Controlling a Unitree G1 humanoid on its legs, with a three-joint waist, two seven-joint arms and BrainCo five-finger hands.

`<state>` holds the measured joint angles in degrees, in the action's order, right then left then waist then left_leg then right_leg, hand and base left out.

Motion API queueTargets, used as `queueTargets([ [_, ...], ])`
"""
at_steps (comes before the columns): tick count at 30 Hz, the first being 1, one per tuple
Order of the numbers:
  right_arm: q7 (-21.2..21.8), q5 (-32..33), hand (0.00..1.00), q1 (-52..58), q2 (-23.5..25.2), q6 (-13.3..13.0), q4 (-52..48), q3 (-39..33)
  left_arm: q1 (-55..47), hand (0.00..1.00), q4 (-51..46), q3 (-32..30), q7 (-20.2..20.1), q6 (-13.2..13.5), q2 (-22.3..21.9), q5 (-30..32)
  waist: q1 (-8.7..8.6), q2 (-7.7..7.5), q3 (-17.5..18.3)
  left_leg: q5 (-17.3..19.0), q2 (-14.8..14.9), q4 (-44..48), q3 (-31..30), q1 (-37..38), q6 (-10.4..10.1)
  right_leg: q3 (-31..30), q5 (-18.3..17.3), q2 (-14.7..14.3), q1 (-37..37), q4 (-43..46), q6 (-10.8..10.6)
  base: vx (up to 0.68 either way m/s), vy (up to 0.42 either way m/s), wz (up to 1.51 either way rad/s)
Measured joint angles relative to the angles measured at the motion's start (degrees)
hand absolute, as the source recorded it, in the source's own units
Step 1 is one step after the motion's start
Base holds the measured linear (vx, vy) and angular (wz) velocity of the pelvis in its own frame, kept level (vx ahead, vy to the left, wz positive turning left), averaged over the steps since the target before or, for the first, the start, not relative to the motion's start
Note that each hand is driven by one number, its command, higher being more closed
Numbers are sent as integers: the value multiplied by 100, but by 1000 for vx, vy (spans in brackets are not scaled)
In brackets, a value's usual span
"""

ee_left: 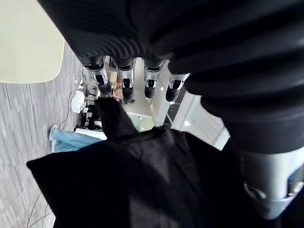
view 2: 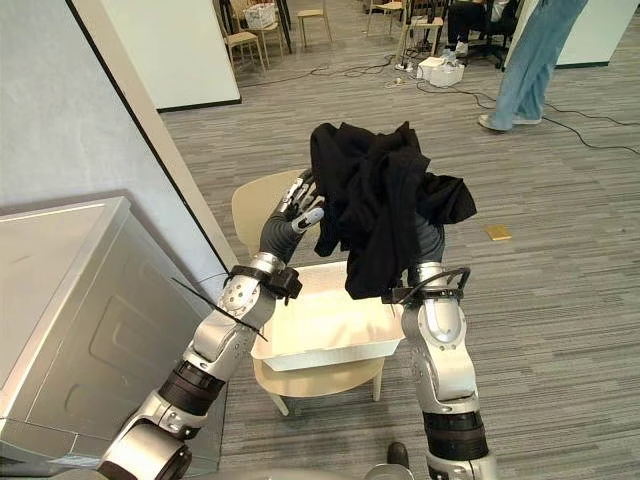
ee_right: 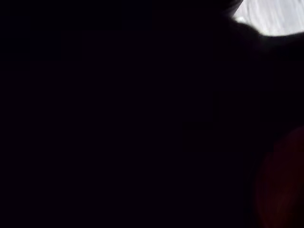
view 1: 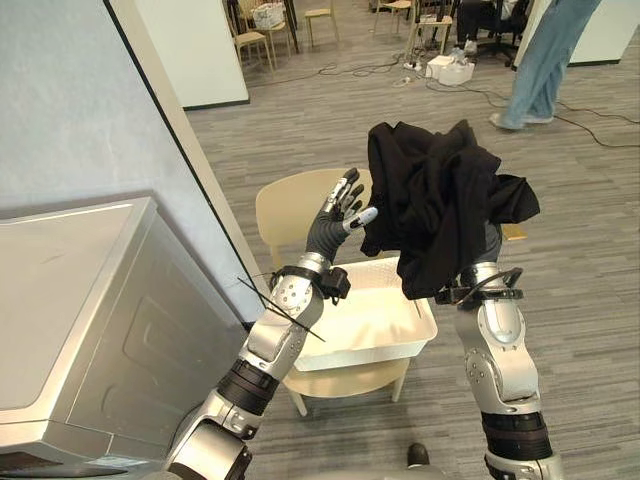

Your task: Pick up the laundry basket with both hands and put the clothes into the washing machine.

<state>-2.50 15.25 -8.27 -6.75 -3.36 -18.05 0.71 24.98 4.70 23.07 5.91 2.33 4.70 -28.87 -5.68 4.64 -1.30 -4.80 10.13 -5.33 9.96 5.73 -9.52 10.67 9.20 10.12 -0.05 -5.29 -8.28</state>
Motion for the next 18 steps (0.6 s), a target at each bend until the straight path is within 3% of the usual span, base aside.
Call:
queueTargets([
  [16,-7,2,100,388,77,17,-130,144,1031,0,522,838,14,-219,-131,-200,-148,22,17,-1,-2,0,-44,27,1,37,-3,5,58,-2,-1,-8,0,1],
  [17,-7,6,100,413,78,18,-131,163,1108,100,543,865,14,-221,-136,-200,-165,22,18,-1,-2,0,-41,32,1,34,-3,4,59,-2,-1,0,0,0],
  [18,-7,11,100,413,75,18,-131,163,1151,100,553,884,15,-222,-138,-200,-171,22,18,-1,-2,0,-38,34,1,32,-3,4,59,-2,-1,0,0,0],
])
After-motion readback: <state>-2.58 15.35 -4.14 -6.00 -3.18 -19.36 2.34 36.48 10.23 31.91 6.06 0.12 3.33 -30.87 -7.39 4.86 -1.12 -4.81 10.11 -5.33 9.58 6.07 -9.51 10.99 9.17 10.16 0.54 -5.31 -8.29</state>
